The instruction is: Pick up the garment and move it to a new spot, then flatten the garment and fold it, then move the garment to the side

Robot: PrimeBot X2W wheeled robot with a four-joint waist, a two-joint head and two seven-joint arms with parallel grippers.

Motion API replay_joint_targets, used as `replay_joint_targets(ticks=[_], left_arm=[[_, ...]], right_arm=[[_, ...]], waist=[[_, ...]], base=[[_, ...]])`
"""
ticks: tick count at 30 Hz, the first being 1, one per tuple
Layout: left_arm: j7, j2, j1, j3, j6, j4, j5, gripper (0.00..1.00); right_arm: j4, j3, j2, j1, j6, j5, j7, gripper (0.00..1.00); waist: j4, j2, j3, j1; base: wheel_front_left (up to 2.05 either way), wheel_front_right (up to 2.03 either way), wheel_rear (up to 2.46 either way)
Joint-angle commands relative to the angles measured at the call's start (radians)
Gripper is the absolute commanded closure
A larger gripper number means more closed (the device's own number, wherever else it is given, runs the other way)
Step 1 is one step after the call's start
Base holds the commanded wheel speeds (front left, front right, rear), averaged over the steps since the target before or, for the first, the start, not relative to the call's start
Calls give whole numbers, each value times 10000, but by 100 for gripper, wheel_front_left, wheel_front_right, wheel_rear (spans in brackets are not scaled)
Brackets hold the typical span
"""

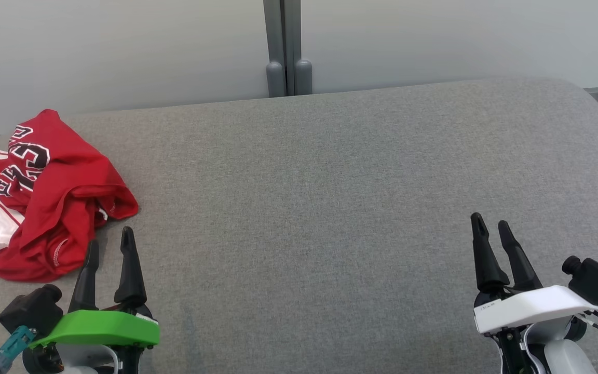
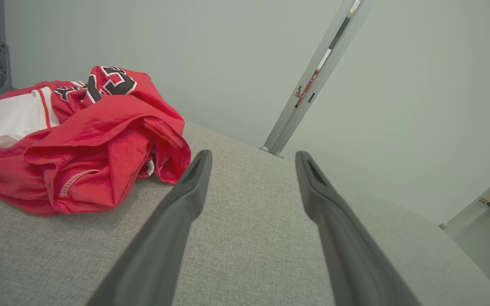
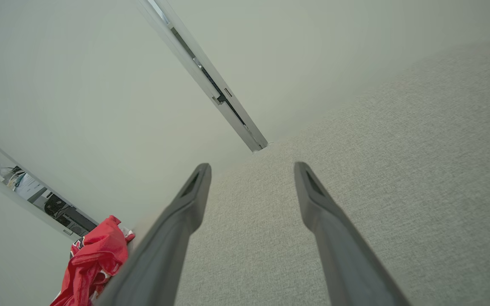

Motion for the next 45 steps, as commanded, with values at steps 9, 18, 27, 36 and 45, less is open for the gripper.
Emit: replay_joint_targets(ticks=[9,18,27,36,45], left_arm=[[-314,139,26,-155,130,108,1089,0],[-390,216,113,-268,266,130,1891,0],[-153,263,185,-451,338,-55,2616,0],[256,277,276,-490,469,-381,3111,0],[446,296,480,-452,820,-570,3669,0]], right_arm=[[-110,16,-58,73,5,-1314,-325,0],[-78,40,-65,138,4,-2199,-533,0],[-9,119,-72,232,5,-2985,-739,0],[4,105,-75,271,5,-3623,-813,0],[63,82,-78,340,5,-4129,-890,0]], waist=[[20,0,-29,0],[41,0,-102,0],[105,0,-132,0],[150,0,-129,0],[176,0,-164,0]], base=[[0,0,0],[0,0,0],[0,0,0],[0,0,0],[0,0,0]])
